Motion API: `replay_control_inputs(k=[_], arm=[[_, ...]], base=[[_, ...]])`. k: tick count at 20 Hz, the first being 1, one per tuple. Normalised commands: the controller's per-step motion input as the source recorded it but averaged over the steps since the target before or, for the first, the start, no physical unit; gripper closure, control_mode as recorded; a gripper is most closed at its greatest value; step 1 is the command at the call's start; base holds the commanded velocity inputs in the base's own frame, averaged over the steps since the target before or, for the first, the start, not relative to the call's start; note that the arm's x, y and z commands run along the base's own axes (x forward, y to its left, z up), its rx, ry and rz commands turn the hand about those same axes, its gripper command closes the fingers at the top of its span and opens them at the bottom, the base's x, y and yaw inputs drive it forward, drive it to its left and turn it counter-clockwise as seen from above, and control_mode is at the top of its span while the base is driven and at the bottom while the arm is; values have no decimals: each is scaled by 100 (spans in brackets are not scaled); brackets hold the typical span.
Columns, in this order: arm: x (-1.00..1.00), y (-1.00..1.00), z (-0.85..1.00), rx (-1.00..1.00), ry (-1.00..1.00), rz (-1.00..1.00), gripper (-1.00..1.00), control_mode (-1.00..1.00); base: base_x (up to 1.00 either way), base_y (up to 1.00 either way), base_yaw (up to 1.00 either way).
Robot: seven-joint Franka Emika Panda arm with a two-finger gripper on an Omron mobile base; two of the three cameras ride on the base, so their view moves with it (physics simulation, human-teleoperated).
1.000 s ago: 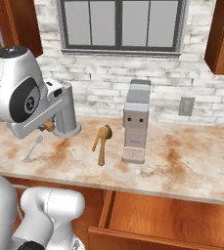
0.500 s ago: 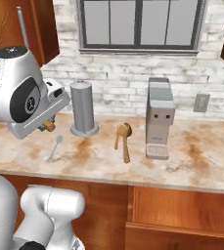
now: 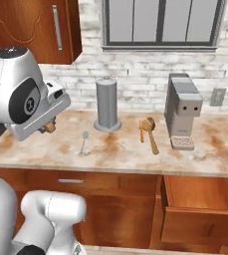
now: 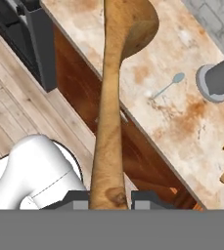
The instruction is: Organize the utensils by type. Pick up the wooden spoons from the counter and place them in the open cabinet. Then pick up the metallic utensils from the counter and place them in the open drawer.
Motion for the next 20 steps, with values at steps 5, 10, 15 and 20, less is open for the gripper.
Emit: replay_control_inputs(k=[5, 10, 15, 20], arm=[[0, 0, 0, 0, 0, 0, 100, 100], [0, 0, 0, 0, 0, 0, 100, 100], [0, 0, 0, 0, 0, 0, 100, 100], [0, 0, 0, 0, 0, 0, 100, 100]], base=[[-67, 35, -2], [-61, 37, -2], [-53, 43, -4], [-46, 50, -5]])
